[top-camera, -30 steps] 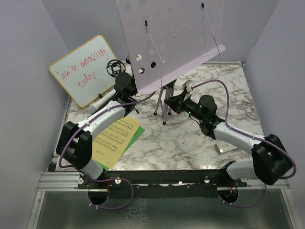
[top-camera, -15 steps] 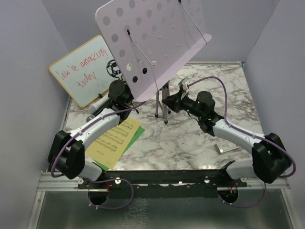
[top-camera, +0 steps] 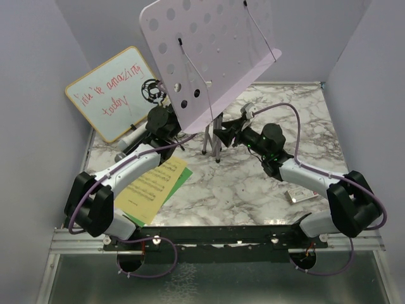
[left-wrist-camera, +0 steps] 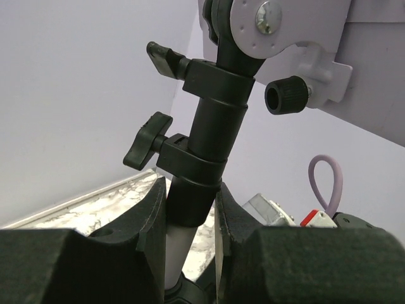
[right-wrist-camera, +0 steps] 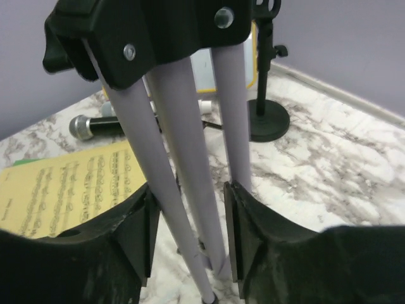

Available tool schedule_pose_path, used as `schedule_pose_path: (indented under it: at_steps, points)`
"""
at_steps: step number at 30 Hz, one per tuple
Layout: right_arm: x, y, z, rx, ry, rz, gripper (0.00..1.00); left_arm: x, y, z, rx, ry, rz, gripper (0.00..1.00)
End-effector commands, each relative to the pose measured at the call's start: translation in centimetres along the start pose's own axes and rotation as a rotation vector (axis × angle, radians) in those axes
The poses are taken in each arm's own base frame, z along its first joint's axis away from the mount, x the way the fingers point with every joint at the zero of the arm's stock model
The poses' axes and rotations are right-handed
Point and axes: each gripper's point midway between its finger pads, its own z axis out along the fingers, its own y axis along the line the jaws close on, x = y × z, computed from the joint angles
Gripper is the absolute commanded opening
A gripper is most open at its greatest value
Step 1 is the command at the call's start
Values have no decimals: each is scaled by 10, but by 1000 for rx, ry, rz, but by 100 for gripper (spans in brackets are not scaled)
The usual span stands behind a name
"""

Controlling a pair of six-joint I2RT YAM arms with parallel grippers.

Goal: Pack up the instrument practice props
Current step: Close the music stand at the center of the board.

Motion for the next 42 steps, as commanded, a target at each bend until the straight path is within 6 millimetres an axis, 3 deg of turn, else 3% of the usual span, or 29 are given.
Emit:
schedule_pose_path:
  at_steps: [1, 6, 12, 13, 15, 24, 35, 42]
  points:
    - [-44, -30, -3, 138, -173, -69, 56, 16, -4, -11, -44, 70, -124, 0]
    - [-34, -24, 5, 74, -140, -107, 69, 16, 4, -10, -75, 84, -77, 0]
    - [-40, -21, 25, 25, -164, -101, 81, 15, 12, -5, -103, 82, -77, 0]
    - [-42, -21, 29, 16, -175, -98, 97, 16, 14, -4, -109, 85, -79, 0]
    - [-43, -20, 34, 7, -188, -85, 100, 17, 19, -2, -128, 87, -85, 0]
    - [-37, -28, 46, 81, -235, -75, 96, 26, 22, 5, -124, 106, -122, 0]
    - [-28, -36, 56, 268, -273, -65, 78, 21, 24, 10, -142, 85, -161, 0]
    - [-40, -29, 48, 276, -272, -78, 66, 0, 2, 17, -56, 69, -176, 0]
